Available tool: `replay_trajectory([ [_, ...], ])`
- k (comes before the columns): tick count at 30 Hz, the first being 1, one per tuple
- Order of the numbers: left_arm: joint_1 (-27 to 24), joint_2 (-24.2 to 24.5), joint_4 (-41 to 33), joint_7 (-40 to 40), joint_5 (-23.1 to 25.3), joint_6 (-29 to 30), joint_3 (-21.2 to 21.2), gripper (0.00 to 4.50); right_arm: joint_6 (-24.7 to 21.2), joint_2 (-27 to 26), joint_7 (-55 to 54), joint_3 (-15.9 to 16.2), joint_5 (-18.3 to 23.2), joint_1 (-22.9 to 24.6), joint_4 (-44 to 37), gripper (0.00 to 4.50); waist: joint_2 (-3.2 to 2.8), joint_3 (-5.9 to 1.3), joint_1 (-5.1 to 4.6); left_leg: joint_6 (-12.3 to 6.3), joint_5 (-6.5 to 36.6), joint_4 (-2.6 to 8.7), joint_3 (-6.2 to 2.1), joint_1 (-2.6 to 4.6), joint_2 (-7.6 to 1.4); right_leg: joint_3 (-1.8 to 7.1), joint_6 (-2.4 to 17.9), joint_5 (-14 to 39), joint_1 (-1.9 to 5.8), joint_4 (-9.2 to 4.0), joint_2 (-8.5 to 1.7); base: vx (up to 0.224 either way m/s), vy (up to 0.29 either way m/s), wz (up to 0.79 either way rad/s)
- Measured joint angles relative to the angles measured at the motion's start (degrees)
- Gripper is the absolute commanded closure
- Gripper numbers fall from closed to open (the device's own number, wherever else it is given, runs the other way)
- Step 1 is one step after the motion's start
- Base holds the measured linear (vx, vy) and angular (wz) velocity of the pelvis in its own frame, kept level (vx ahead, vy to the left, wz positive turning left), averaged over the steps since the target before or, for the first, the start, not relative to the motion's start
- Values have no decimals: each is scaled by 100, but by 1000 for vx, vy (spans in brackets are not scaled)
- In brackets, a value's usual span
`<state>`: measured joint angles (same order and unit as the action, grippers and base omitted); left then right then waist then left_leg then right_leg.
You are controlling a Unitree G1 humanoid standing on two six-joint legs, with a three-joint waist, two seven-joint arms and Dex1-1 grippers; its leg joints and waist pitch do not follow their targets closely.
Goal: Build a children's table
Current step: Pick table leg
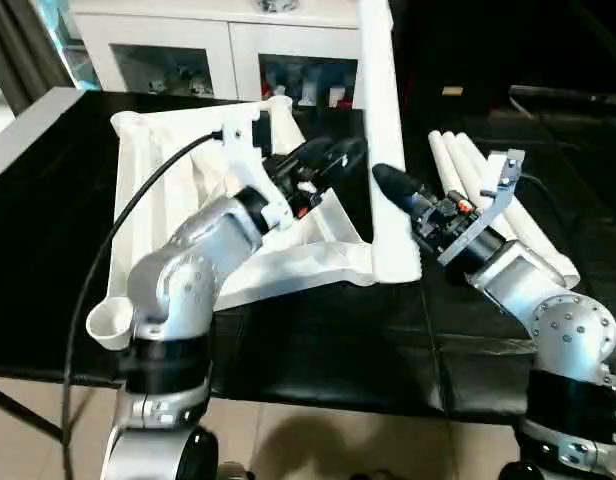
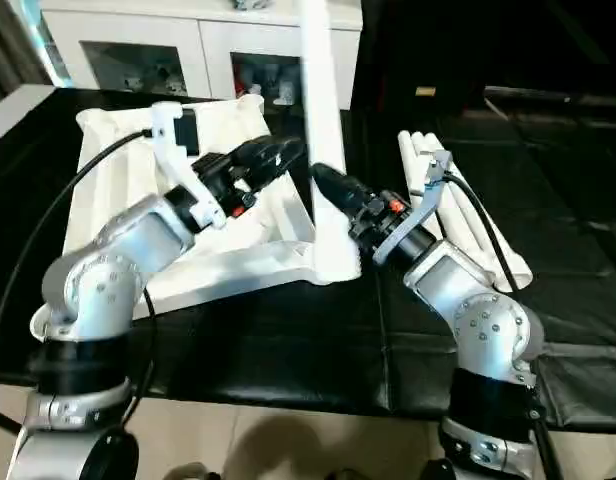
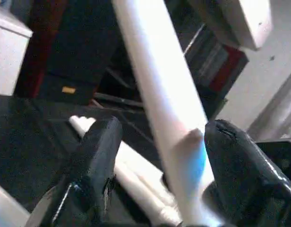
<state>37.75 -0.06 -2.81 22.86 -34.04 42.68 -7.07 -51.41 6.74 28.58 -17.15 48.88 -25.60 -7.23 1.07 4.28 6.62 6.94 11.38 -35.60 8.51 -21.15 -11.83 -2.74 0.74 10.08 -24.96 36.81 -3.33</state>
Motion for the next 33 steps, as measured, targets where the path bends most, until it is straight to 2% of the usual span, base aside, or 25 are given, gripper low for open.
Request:
replay_trajectory([
  [5, 141, -193, 38, -101, -245, 132, -116, 132, -19, 119, 108, 273, -39, 87, -204, 266, 12, -4, 4, -2, 0, 0, 0, -6, 1, 0, 0, -11, 4, -15, -2, 0, 0, 0],
  [7, 140, -278, 56, -196, -386, 221, -202, 132, 104, 205, 176, 426, -236, 157, -305, 266, 12, -4, 14, -2, 0, 0, 0, -8, 1, -2, 20, -24, 3, -16, -2, 0, 0, 0],
  [13, 308, -402, 243, -377, -459, 320, -289, 72, 469, 376, 159, 885, -787, 303, -612, 266, 11, -5, 42, -2, 0, 0, -1, -9, 0, -3, 5, -20, 3, -22, -1, 0, 0, 0],
  [18, 522, -488, 424, -803, -394, 360, -324, 61, 890, 523, -94, 1314, -1402, 294, -728, 266, 2, -9, 51, -2, 0, 0, -2, -10, 0, -3, -1, -24, 4, -26, -1, 0, 0, 0],
  [19, 560, -492, 432, -893, -369, 362, -324, 81, 992, 536, -133, 1394, -1545, 285, -733, 266, 0, -10, 48, -2, 0, 0, -2, -10, 0, -3, 2, -26, 4, -27, 0, 0, 0, 0],
  [23, 585, -564, 441, -1286, -230, 352, -362, 99, 1402, 667, -282, 1787, -2174, 271, -737, 266, -9, -16, 45, -2, 0, 0, -3, -10, 0, -4, 10, -32, 6, -28, 0, 0, 0, 0],
  [25, 628, -591, 448, -1456, -138, 329, -382, 124, 1545, 672, -359, 1945, -2417, 272, -733, 266, -8, -16, 40, -2, 0, 0, -3, -12, 0, -4, 10, -32, 4, -30, 0, 0, 0, 0],
  [33, 775, -715, 427, -1905, -104, 205, -436, 175, 1927, 572, -515, 2098, -2709, 242, -712, 266, -8, -16, 30, -4, 1, 0, -5, -18, 1, -6, 20, -39, 3, -36, 0, 0, 0, 0],
])
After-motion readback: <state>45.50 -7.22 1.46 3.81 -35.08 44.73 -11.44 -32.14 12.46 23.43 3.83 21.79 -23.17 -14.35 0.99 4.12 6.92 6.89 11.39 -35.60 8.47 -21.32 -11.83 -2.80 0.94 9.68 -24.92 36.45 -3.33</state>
